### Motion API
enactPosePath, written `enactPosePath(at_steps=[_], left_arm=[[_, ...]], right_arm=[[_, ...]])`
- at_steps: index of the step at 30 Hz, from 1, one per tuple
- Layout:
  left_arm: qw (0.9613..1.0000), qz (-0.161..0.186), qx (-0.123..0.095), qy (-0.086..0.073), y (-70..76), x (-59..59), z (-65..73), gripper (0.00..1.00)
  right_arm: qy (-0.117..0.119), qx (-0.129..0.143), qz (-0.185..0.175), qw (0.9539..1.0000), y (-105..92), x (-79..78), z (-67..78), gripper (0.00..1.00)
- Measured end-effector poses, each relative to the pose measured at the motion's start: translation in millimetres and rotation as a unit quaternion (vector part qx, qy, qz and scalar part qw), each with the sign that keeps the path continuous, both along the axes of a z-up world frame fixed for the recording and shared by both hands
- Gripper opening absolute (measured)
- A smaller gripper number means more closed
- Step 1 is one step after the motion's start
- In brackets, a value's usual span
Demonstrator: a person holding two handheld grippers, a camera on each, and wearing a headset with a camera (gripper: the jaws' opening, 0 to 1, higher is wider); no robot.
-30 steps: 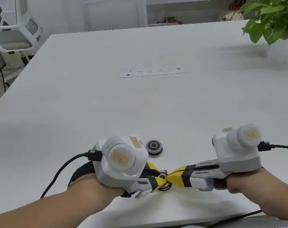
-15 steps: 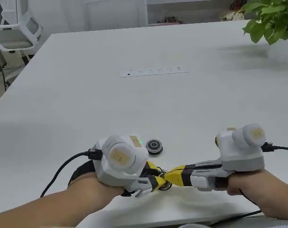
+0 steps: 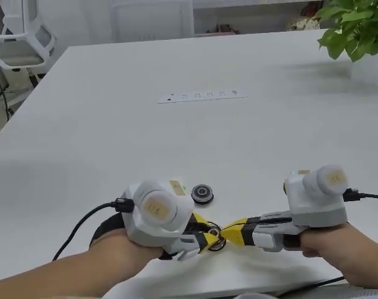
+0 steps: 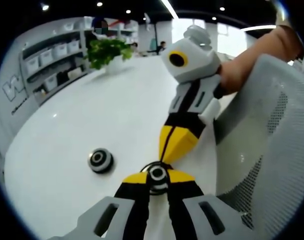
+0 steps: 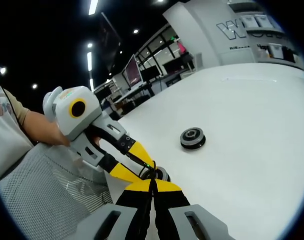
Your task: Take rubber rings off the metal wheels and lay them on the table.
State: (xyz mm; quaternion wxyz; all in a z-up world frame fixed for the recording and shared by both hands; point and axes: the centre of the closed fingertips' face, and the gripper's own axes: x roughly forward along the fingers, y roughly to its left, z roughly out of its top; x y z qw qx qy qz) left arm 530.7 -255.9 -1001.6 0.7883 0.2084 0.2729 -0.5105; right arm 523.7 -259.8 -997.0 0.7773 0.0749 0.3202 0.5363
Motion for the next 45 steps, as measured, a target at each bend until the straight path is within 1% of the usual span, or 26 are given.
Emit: enactPosePath(at_steps=[4,10,12,15,17,21,23,26,28,31,34,40,42,45], left_arm=[[1.0000,-0.002,-0.004,0.003,-0.6,-0.7,0.1,0.14],[1.0000,-0.006,0.000,0.006,-0.7,-1.0,0.5,0.14],[0.9999,-0.008,0.000,0.008,-0.3,-1.6,1.5,0.16],[0.9998,-0.012,-0.004,0.012,-0.2,-2.9,4.5,0.18],[0.9998,-0.016,-0.001,0.014,0.5,-4.8,5.2,0.20],[0.9997,-0.022,0.001,0.011,2.4,-8.1,10.3,0.21],[0.9997,-0.023,-0.003,0.012,2.6,-9.5,14.3,0.23],[0.9997,-0.021,-0.008,0.013,4.2,-11.2,18.6,0.29],[0.9996,-0.018,-0.013,0.015,6.3,-11.6,21.9,0.30],[0.9994,-0.009,-0.027,0.018,9.1,-12.4,29.7,0.32],[0.9992,-0.004,-0.035,0.018,11.4,-13.1,35.8,0.35],[0.9989,-0.001,-0.042,0.020,21.2,-17.6,44.0,0.44],[0.9987,0.003,-0.046,0.024,25.0,-19.2,46.7,0.46],[0.9983,0.009,-0.051,0.024,30.4,-19.9,51.6,0.48]], right_arm=[[0.001,-0.001,-0.001,1.0000,-0.6,0.2,-0.4,0.00],[0.002,0.001,-0.002,1.0000,-1.1,1.1,0.4,0.00],[0.002,0.003,-0.003,1.0000,-1.1,1.4,0.9,0.00],[0.002,0.005,-0.006,1.0000,-2.2,2.4,1.7,0.00],[0.003,0.008,-0.009,0.9999,-2.8,3.2,2.8,0.00],[0.003,0.011,-0.009,0.9999,-2.5,3.5,4.4,0.00],[0.003,0.013,-0.009,0.9999,-2.3,3.5,5.3,0.00],[0.004,0.016,-0.010,0.9998,-2.9,3.5,6.9,0.00],[0.004,0.017,-0.010,0.9998,-3.4,2.9,7.6,0.00],[0.005,0.018,-0.009,0.9998,-3.4,1.4,8.9,0.00],[0.004,0.019,-0.009,0.9998,-3.3,-0.2,11.4,0.00],[0.002,0.019,-0.005,0.9998,-3.5,-0.8,15.5,0.00],[0.002,0.020,-0.005,0.9998,-3.5,-0.3,17.4,0.00],[0.001,0.021,-0.004,0.9998,-3.2,0.0,20.6,0.00]])
